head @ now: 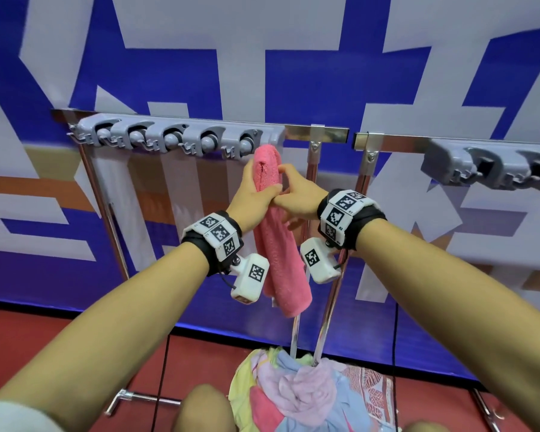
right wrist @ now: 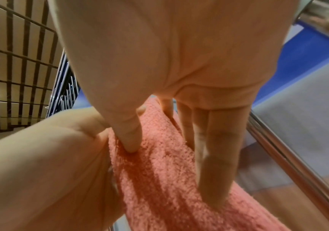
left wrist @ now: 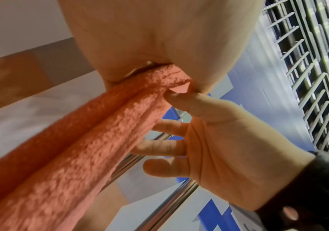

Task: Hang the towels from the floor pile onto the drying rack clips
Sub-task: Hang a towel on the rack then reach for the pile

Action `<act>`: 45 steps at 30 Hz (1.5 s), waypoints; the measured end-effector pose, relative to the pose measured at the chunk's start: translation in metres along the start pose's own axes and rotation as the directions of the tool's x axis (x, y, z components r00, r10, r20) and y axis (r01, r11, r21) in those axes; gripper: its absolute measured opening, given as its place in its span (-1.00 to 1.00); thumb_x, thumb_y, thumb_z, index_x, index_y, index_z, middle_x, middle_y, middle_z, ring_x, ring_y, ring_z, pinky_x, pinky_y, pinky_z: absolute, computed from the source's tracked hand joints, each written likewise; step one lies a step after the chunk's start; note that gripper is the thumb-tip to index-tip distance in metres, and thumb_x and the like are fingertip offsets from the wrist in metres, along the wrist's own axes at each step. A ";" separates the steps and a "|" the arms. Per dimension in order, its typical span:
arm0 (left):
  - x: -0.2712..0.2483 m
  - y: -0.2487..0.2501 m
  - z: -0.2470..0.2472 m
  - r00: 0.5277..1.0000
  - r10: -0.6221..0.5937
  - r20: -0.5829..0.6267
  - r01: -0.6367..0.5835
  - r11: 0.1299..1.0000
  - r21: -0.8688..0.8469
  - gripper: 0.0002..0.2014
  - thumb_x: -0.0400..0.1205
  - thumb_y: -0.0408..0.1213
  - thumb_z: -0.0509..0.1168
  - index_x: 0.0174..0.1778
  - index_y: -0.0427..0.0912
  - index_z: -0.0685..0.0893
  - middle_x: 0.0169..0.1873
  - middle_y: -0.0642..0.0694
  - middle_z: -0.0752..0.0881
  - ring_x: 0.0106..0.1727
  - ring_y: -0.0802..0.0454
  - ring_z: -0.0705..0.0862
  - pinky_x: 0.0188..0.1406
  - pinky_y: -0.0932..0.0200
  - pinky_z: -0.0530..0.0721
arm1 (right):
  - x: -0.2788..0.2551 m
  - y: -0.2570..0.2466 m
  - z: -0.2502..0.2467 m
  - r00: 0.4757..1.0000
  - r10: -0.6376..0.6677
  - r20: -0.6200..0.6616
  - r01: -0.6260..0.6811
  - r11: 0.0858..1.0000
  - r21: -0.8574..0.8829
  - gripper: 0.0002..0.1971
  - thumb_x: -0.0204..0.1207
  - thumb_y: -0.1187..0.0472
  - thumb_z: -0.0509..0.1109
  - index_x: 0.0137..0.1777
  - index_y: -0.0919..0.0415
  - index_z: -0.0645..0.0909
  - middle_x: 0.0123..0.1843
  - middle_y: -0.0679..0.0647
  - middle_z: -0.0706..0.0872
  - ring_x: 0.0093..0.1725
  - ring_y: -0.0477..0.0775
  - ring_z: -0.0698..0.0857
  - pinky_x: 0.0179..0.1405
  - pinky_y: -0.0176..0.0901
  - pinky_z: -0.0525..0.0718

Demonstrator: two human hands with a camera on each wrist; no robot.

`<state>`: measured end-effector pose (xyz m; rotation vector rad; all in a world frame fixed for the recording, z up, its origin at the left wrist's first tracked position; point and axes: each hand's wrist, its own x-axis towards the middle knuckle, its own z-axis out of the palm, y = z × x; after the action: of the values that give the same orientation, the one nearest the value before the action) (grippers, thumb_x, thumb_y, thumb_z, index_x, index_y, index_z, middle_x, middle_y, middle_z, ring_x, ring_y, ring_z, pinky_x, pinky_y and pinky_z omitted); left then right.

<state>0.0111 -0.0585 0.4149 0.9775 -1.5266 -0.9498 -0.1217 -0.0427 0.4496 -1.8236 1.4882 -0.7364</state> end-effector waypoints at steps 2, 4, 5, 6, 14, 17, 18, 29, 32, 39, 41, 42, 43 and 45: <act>-0.008 -0.003 0.002 0.997 -0.072 -0.014 0.072 0.997 -0.014 -0.48 0.67 -0.42 0.31 0.56 -0.18 0.40 0.20 -0.14 0.71 0.12 -0.03 0.76 0.08 0.16 0.71 | -0.004 0.003 0.001 1.000 0.022 0.020 -0.021 0.999 -0.039 -0.32 0.52 0.16 0.42 0.56 -0.15 0.17 0.08 0.25 0.70 -0.25 0.26 0.82 -0.42 0.03 0.79; -0.015 -0.006 0.001 0.993 -0.115 0.005 0.115 0.993 0.001 -0.55 0.65 -0.39 0.32 0.49 -0.17 0.50 0.18 -0.17 0.75 0.16 -0.11 0.77 0.22 -0.04 0.73 | -0.008 0.005 0.001 1.000 0.011 0.018 -0.009 0.992 -0.129 -0.23 0.49 0.09 0.49 0.61 -0.10 0.15 0.15 0.20 0.69 -0.15 0.22 0.82 -0.32 0.02 0.81; -0.019 -0.009 -0.001 0.992 -0.126 0.011 0.126 0.992 0.031 -0.55 0.64 -0.37 0.32 0.48 -0.15 0.53 0.18 -0.15 0.77 0.16 -0.09 0.77 0.26 -0.09 0.72 | -0.011 0.006 0.000 1.000 -0.004 0.013 0.007 0.984 -0.176 -0.19 0.47 0.05 0.51 0.63 -0.07 0.13 0.19 0.17 0.69 -0.09 0.19 0.81 -0.24 0.01 0.80; -0.023 -0.010 -0.003 0.990 -0.138 0.015 0.136 0.988 0.074 -0.54 0.61 -0.31 0.35 0.47 -0.12 0.55 0.17 -0.11 0.78 0.15 -0.06 0.77 0.28 -0.13 0.71 | -0.013 0.007 0.000 1.000 -0.016 0.010 0.018 0.977 -0.211 -0.16 0.46 0.03 0.53 0.65 -0.06 0.12 0.21 0.15 0.70 -0.05 0.16 0.80 -0.19 -0.04 0.77; -0.044 0.015 -0.014 0.994 -0.068 -0.088 0.088 0.963 0.255 -0.31 0.58 -0.26 0.40 0.63 0.05 0.30 0.40 -0.06 0.64 0.30 -0.04 0.70 0.30 -0.07 0.68 | -0.033 0.000 -0.005 0.997 -0.072 -0.039 0.059 0.962 -0.266 -0.25 0.46 -0.04 0.55 0.59 -0.07 0.28 0.32 0.01 0.63 0.12 0.07 0.72 -0.12 0.03 0.83; -0.052 0.033 -0.015 0.987 0.085 -0.134 -0.035 0.942 0.335 -0.08 0.59 -0.28 0.38 0.74 0.10 -0.08 0.70 -0.12 0.20 0.65 -0.11 0.34 0.56 -0.07 0.42 | -0.045 -0.004 -0.009 0.992 -0.122 -0.035 0.100 0.922 -0.375 -0.26 0.47 -0.10 0.51 0.62 -0.03 0.32 0.55 -0.04 0.51 0.38 0.01 0.59 0.22 -0.16 0.60; -0.055 0.038 -0.015 0.978 0.158 -0.133 -0.096 0.919 0.383 -0.08 0.59 -0.29 0.38 0.74 0.09 -0.08 0.72 -0.11 0.13 0.69 -0.09 0.24 0.61 -0.05 0.33 | -0.051 -0.005 -0.011 0.992 -0.126 -0.020 0.108 0.907 -0.406 -0.27 0.48 -0.13 0.49 0.62 -0.03 0.33 0.57 -0.05 0.48 0.44 0.01 0.55 0.26 -0.18 0.52; -0.101 -0.004 0.000 0.938 0.098 0.331 -0.344 0.363 0.866 -0.22 0.59 0.10 0.31 0.71 0.25 0.10 0.75 -0.10 -0.20 0.75 -0.20 -0.12 0.66 -0.43 0.02 | -0.111 0.049 -0.019 1.000 -0.024 0.003 0.018 0.652 -0.758 -0.10 0.33 -0.54 0.25 0.65 -0.23 0.17 0.74 0.16 0.11 0.66 0.32 0.23 0.51 0.37 0.42; -0.114 -0.026 0.017 0.916 0.015 0.402 -0.389 0.284 0.876 -0.21 0.59 0.15 0.26 0.72 0.24 0.06 0.75 -0.10 -0.24 0.75 -0.18 -0.19 0.66 -0.43 -0.03 | -0.126 0.070 -0.013 1.000 -0.003 -0.008 -0.004 0.649 -0.760 -0.12 0.35 -0.53 0.26 0.65 -0.25 0.15 0.74 0.14 0.08 0.66 0.30 0.24 0.50 0.33 0.43; -0.135 -0.073 0.053 0.894 -0.086 0.439 -0.373 0.399 0.838 -0.17 0.58 0.14 0.31 0.73 0.22 0.02 0.75 -0.10 -0.24 0.75 -0.14 -0.22 0.68 -0.39 -0.09 | -0.149 0.130 0.010 0.992 0.116 0.055 -0.039 0.681 -0.732 -0.10 0.37 -0.52 0.26 0.67 -0.24 0.10 0.76 0.05 0.02 0.62 0.23 0.35 0.45 0.26 0.50; -0.140 -0.088 0.059 0.887 -0.118 0.446 -0.365 0.412 0.835 -0.16 0.59 0.14 0.31 0.73 0.23 0.01 0.75 -0.11 -0.25 0.75 -0.14 -0.23 0.67 -0.39 -0.11 | -0.152 0.147 0.016 0.987 0.144 0.075 -0.048 0.699 -0.714 -0.10 0.39 -0.49 0.28 0.68 -0.19 0.12 0.75 0.07 0.01 0.61 0.23 0.37 0.46 0.26 0.51; -0.142 -0.096 0.062 0.881 -0.139 0.452 -0.363 0.413 0.835 -0.17 0.59 0.14 0.31 0.73 0.23 0.01 0.75 -0.10 -0.25 0.75 -0.14 -0.23 0.67 -0.39 -0.11 | -0.153 0.157 0.020 0.984 0.157 0.082 -0.052 0.702 -0.710 -0.11 0.41 -0.47 0.29 0.68 -0.18 0.13 0.75 0.09 0.02 0.61 0.23 0.37 0.46 0.26 0.50; -0.145 -0.104 0.064 0.873 -0.163 0.461 -0.365 0.409 0.836 -0.17 0.60 0.14 0.30 0.73 0.23 0.00 0.75 -0.10 -0.25 0.75 -0.14 -0.24 0.66 -0.40 -0.11 | -0.154 0.165 0.023 0.982 0.166 0.087 -0.056 0.704 -0.708 -0.12 0.41 -0.45 0.31 0.68 -0.18 0.13 0.75 0.09 0.01 0.62 0.24 0.35 0.46 0.27 0.50; -0.150 -0.121 0.071 0.855 -0.201 0.477 -0.372 0.402 0.836 -0.19 0.62 0.15 0.28 0.73 0.23 -0.01 0.75 -0.07 -0.25 0.75 -0.15 -0.24 0.65 -0.42 -0.11 | -0.154 0.184 0.032 0.979 0.181 0.091 -0.065 0.705 -0.706 -0.14 0.43 -0.43 0.31 0.68 -0.19 0.14 0.76 0.09 0.01 0.66 0.23 0.25 0.46 0.30 0.49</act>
<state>-0.0267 0.0444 0.2411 1.4312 -2.6900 -0.1463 -0.2383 0.0884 0.2835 -2.2150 1.9225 0.0939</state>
